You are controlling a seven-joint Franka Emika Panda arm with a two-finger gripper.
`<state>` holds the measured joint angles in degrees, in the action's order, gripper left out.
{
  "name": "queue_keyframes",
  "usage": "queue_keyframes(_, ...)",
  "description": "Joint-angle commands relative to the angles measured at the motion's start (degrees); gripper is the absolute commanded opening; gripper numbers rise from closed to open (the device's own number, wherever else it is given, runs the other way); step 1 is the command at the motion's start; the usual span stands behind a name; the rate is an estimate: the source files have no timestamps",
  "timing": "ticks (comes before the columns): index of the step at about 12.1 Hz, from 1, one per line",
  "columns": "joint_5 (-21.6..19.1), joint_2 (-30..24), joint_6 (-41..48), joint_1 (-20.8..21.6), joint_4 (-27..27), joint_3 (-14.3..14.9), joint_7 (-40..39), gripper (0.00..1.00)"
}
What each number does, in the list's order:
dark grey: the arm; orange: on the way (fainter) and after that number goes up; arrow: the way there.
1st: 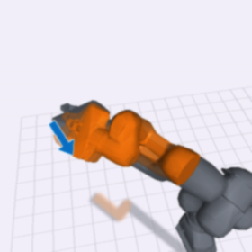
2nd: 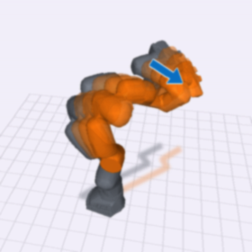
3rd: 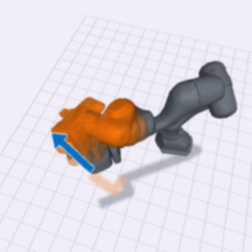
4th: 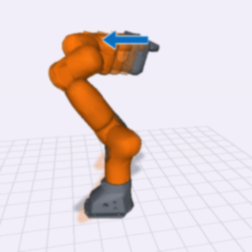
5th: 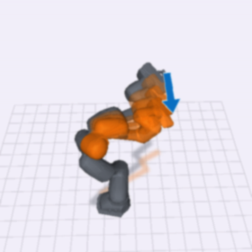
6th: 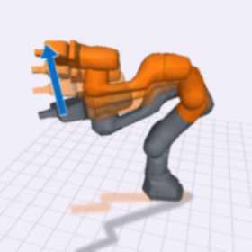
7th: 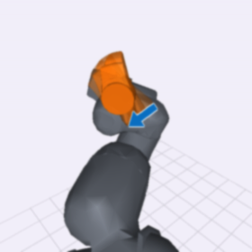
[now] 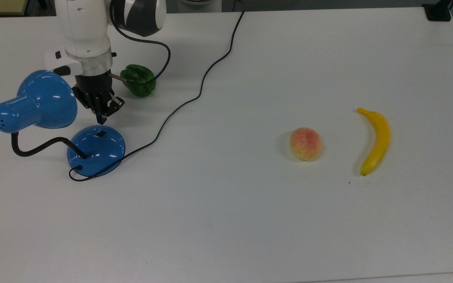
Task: Turn on desk lamp
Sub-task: 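Press the switch on the lamp base with the closed gripper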
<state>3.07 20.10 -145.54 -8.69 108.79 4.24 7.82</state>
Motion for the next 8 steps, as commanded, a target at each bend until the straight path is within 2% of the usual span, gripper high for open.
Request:
queue_keyframes(1,0.3,2.2,-5.2,0.3,-1.2,0.2,-1.3,0.0)
queue_keyframes(8,0.4,3.8,-7.5,0.3,-1.8,0.3,-1.3,0.0)
